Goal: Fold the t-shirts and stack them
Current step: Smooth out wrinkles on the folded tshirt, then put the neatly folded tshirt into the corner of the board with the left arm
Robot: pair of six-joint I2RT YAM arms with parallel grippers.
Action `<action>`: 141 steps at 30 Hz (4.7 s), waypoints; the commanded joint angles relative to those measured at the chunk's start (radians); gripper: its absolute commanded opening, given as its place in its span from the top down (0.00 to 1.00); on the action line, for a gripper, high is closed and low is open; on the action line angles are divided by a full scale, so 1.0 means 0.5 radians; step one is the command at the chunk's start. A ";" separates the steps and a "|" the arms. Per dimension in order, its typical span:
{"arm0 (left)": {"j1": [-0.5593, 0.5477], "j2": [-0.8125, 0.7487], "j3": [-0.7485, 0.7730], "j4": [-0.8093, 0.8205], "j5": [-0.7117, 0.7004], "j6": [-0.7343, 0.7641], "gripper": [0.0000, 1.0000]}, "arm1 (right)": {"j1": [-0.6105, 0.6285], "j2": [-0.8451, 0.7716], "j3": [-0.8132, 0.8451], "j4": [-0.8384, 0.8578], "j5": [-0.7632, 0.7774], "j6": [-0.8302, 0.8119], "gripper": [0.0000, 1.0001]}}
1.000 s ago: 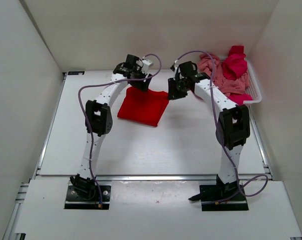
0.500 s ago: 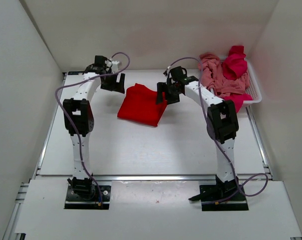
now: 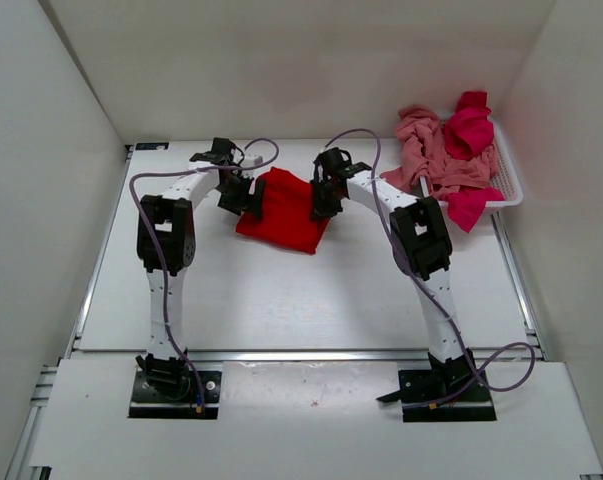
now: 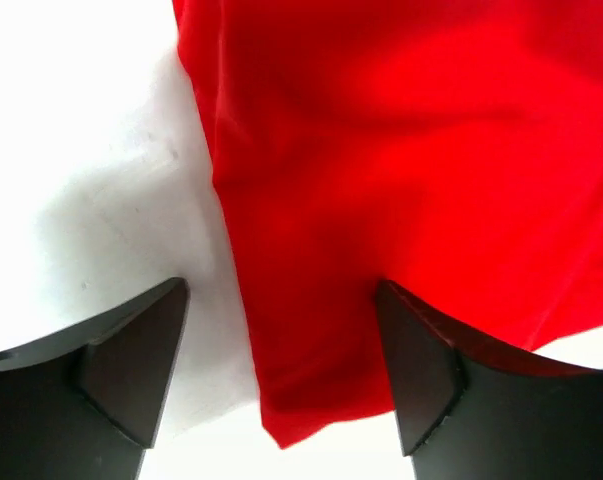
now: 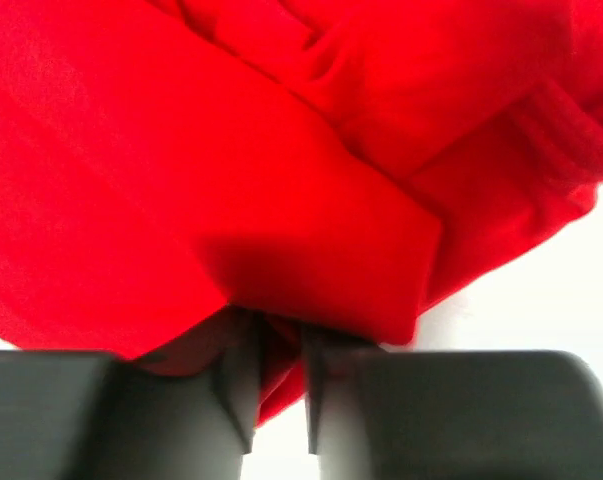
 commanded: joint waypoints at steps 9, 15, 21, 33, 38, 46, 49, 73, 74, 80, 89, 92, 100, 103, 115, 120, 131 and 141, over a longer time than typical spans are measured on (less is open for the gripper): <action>-0.090 -0.431 -0.660 0.130 0.103 -0.149 0.47 | -0.127 -0.265 -0.218 -0.014 0.020 -0.112 0.96; -0.227 -0.701 -1.053 0.219 0.134 -0.256 0.62 | -0.158 -0.446 -0.411 0.020 -0.177 -0.176 0.49; -0.277 -0.892 -1.302 0.244 0.076 -0.348 0.54 | -0.210 -0.544 -0.482 0.004 -0.100 -0.216 0.49; -0.025 -0.678 -0.609 0.195 0.100 -0.318 0.21 | -0.146 -0.532 -0.384 0.044 -0.192 -0.247 0.53; -0.077 -0.496 -0.520 0.180 -0.050 -0.327 0.21 | -0.121 -0.569 -0.366 0.035 -0.164 -0.268 0.52; -0.056 -0.518 -0.578 0.210 -0.038 -0.370 0.22 | -0.164 -0.637 -0.409 0.029 -0.094 -0.308 0.53; -0.059 -0.478 -0.602 0.216 -0.066 -0.379 0.20 | -0.155 -0.652 -0.442 0.029 -0.091 -0.299 0.53; -0.093 -0.024 0.017 0.164 -0.121 -0.321 1.00 | -0.189 -0.796 -0.369 -0.039 0.152 -0.505 0.57; -0.087 -0.021 0.051 0.158 -0.139 -0.272 1.00 | -0.186 -0.796 -0.360 -0.039 0.158 -0.511 0.58; 0.149 0.001 0.201 0.161 -0.497 0.096 1.00 | -0.189 -0.805 -0.332 -0.039 0.173 -0.545 0.58; 0.370 0.179 0.462 0.403 -1.234 0.685 1.00 | -0.134 -0.851 -0.344 -0.029 0.179 -0.584 0.58; 0.446 0.243 0.499 0.547 -1.501 0.823 1.00 | -0.124 -0.879 -0.362 -0.032 0.164 -0.606 0.58; 0.628 0.697 1.106 0.685 -1.832 1.023 1.00 | -0.045 -0.950 -0.399 -0.048 0.250 -0.649 0.58; 0.668 0.817 1.324 0.731 -1.900 1.133 1.00 | 0.001 -0.977 -0.415 -0.060 0.277 -0.652 0.58; 0.769 0.854 1.401 1.020 -2.026 1.143 0.93 | 0.118 -1.020 -0.436 -0.094 0.376 -0.747 0.58; 0.735 0.823 1.392 1.103 -2.102 1.127 0.34 | 0.140 -1.014 -0.409 -0.088 0.400 -0.775 0.56; 0.610 0.465 1.297 0.686 -1.940 0.726 0.02 | 0.198 -1.109 -0.476 -0.066 0.461 -0.778 0.56; 0.086 -0.569 -0.104 0.432 -0.925 0.226 0.01 | 0.026 -1.275 -0.491 -0.100 0.560 -0.824 0.56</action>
